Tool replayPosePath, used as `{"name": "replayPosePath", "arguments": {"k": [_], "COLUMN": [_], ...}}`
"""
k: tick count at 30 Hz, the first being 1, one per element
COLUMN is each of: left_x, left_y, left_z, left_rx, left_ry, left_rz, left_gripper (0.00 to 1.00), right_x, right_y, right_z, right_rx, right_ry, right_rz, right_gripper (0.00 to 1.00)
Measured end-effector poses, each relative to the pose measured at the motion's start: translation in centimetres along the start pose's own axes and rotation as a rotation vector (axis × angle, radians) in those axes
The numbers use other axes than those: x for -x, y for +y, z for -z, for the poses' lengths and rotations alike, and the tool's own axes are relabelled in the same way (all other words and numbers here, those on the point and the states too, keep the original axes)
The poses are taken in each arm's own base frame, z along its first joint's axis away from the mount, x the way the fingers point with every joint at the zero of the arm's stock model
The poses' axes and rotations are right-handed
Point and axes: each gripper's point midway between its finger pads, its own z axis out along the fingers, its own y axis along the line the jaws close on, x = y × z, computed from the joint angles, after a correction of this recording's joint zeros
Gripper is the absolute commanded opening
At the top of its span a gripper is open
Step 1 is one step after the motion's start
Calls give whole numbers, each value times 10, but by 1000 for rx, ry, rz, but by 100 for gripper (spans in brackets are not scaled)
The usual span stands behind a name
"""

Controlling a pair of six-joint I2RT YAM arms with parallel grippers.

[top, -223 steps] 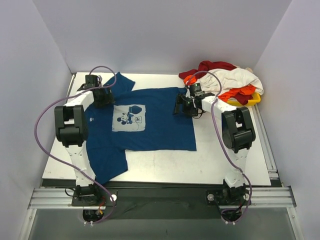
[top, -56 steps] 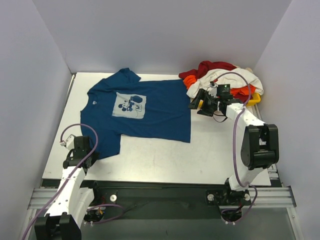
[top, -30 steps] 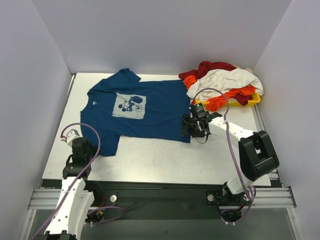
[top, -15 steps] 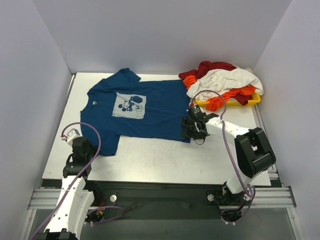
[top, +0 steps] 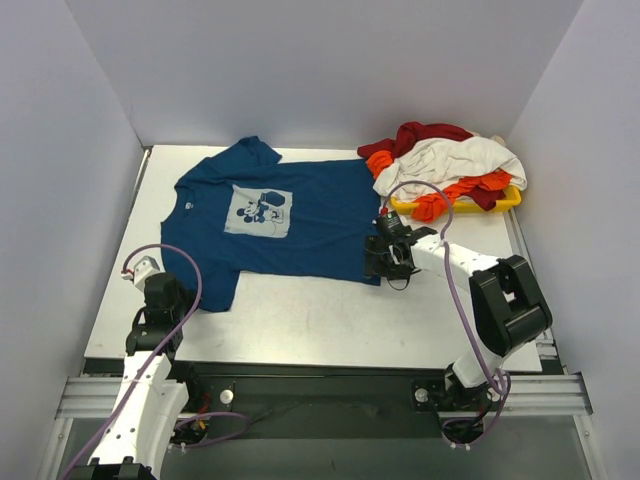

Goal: Fold and stack the t-shirts
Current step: Grap the side of the flattened tshirt closest away from the robot with both arms

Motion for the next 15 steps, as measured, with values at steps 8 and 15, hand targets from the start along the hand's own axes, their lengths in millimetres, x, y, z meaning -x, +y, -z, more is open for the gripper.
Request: {"name": "replayPosePath", "arguments": {"k": [8, 15], "left_x": [0, 0], "left_y": [0, 0], "left_z": [0, 0], "left_rx": [0, 1], "left_ry": [0, 0], "left_rz": [-1, -1], "left_gripper": [0, 0], "right_x": [-13, -16], "right_y": [3, 4], "right_z": [-1, -2], "right_rx": [0, 1], "right_ry": [26, 38], "right_rz": [14, 10], "right_gripper": [56, 50]}}
